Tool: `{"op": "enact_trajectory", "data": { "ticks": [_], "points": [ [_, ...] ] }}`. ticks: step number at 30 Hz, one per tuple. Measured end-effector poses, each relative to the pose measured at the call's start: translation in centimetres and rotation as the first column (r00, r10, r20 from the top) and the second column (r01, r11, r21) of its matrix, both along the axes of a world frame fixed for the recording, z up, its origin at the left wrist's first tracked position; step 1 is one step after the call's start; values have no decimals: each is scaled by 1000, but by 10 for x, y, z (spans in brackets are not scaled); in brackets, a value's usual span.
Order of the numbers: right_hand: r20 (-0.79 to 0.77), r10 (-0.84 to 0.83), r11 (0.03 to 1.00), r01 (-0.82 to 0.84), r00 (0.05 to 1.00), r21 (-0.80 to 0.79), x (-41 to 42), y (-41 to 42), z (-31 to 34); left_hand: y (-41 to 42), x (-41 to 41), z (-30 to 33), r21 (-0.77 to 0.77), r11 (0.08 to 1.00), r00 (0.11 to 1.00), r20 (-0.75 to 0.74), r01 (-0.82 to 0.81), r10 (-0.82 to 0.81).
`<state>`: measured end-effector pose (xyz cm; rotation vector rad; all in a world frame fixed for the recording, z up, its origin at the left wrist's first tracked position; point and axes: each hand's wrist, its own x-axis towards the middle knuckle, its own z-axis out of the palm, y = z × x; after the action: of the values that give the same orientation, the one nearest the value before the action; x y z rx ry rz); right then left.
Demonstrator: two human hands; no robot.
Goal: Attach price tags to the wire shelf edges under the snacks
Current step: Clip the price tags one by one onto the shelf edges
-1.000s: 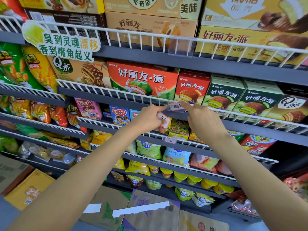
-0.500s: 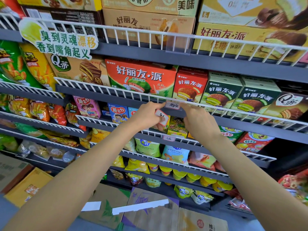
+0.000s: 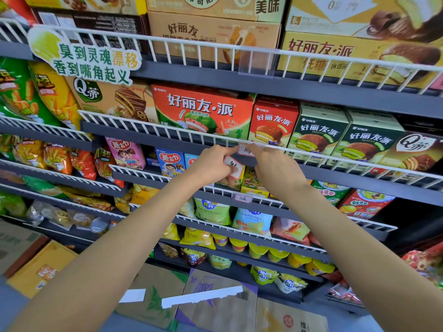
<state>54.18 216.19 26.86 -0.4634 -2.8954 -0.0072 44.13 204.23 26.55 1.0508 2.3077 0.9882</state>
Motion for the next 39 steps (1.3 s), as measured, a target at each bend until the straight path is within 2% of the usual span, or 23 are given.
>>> {"op": "enact_trajectory", "data": {
  "ticks": [6,10,14,19,23,26,29,32,34,36,39],
  "points": [
    [40,47,999,-48,998,26,0,0,6,-3,0,0,23,1000,1000,23,0,-1],
    [147,108,966,-139,983,219,-1,6,20,-4,-2,-1,17,1000,1000,19,8,-8],
    [262,133,881,-235,956,410,-2,12,36,-4,-3,-1,13,1000,1000,2,21,-21],
    [332,110,865,-255,937,432,-4,20,43,-3,-5,-3,4,1000,1000,10,24,-24],
    [347,68,927,-187,935,324,-8,19,48,-3,-4,-1,0,1000,1000,11,26,-26],
    [328,104,991,-125,939,45,-13,23,50,-2,-3,-1,10,1000,1000,17,23,-23],
    [272,179,956,-102,946,-277,-17,29,48,1,-4,-5,36,999,999,46,15,-16],
    [146,159,861,-65,976,-504,-15,34,45,3,-4,-6,37,999,999,42,17,-19],
    [57,112,855,-67,992,-514,-6,36,41,4,-4,-6,30,999,999,39,23,-24],
    [-2,78,901,-71,997,-427,5,36,35,4,-4,-5,17,1000,999,25,20,-20],
    [9,71,953,-65,997,-297,19,27,25,6,-2,-4,0,1000,1000,-11,13,-13]
  ]
}}
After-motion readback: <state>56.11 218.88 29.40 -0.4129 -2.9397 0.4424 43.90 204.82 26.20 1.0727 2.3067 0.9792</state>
